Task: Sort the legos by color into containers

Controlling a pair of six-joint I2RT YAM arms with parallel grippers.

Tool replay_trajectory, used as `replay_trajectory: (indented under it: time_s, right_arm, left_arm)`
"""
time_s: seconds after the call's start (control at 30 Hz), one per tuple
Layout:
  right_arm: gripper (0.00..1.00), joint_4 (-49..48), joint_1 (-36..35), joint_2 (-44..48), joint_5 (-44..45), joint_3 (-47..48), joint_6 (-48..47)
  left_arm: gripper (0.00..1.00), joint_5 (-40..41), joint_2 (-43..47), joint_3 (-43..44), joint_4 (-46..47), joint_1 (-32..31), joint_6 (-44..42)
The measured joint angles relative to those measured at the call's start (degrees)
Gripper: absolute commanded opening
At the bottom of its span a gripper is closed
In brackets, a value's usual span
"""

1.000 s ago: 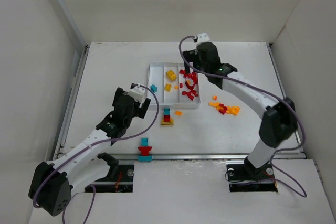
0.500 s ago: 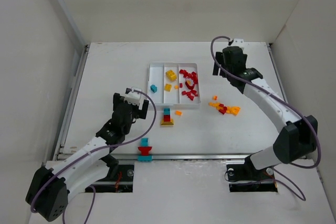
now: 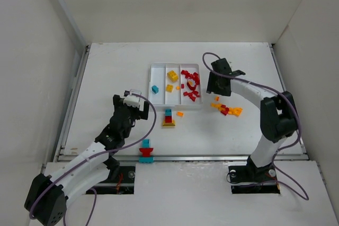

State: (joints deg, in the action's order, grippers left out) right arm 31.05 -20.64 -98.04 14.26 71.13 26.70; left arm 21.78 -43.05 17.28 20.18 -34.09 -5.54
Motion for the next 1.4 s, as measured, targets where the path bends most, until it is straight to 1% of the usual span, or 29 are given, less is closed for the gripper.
replay_trajectory:
  time_s: [0.03,0.2,0.3,0.37,0.4,0.53,0.63,0.67,0.73,0.87,0.97,1.1,1.2,1.3,1.4]
  right_arm:
    - [0.7,0.0,0.0,-1.6,0.0,0.1,0.6]
    - [0.63,0.5,0.3,-8.9,0.1,0.0,3.1]
    - [0.6,0.0,0.4,-9.1,0.3,-0.1,4.3]
    - [0.57,0.0,0.5,-9.1,0.4,-0.1,4.7]
    - [0.57,0.0,0.5,-9.1,0.4,-0.1,4.7]
    - [0.48,-0.2,0.7,-9.1,0.6,-0.2,5.0]
    - [0.33,-0.2,0.7,-9.1,0.8,-0.2,5.0]
    - [0.2,-0.2,0.7,-9.1,0.8,-0.2,5.0]
    - [0.0,-0.3,0.7,-9.1,1.0,-0.2,5.0]
    - [0.0,-1.1,0.7,-8.3,1.2,-0.5,4.6]
    - [0.0,-3.7,0.7,-4.9,0.0,-3.9,3.0]
    - [0.0,-9.7,0.7,6.3,-6.9,-10.2,0.3]
    - [0.0,-15.2,0.4,11.3,-14.4,-9.6,-2.6]
    - [0.02,-19.3,-1.6,8.4,-23.3,-5.2,-6.5]
    - [0.04,-21.2,-5.2,0.8,-32.5,0.3,-9.7]
  left_arm:
    - [1.0,-0.2,0.1,0.0,0.2,0.0,0.0]
    - [1.0,-0.8,0.5,0.0,0.6,0.0,-0.3]
    - [1.0,-0.8,0.6,0.0,0.7,0.0,-0.4]
    - [1.0,-0.8,0.7,0.0,0.7,0.0,-0.4]
    - [1.0,-0.8,0.8,0.0,0.7,0.0,-0.4]
    - [1.0,-0.8,0.9,0.0,0.8,0.0,-0.4]
    - [1.0,-0.8,0.9,0.0,0.8,0.0,-0.6]
    - [1.0,-0.9,0.9,0.0,0.8,0.0,-0.6]
    - [1.0,-1.0,0.9,0.0,0.9,0.0,-0.7]
    - [1.0,-1.4,0.9,0.0,0.9,0.0,-0.9]
    - [1.0,-1.6,0.9,0.0,0.9,0.0,-1.0]
    - [1.0,-1.9,0.9,0.0,1.0,0.0,-1.0]
    - [1.0,-1.9,0.9,0.0,1.0,0.0,-1.0]
    - [1.0,-1.9,1.1,-0.4,1.1,0.0,-1.0]
    - [1.0,-2.0,1.4,-0.9,1.0,0.0,-1.2]
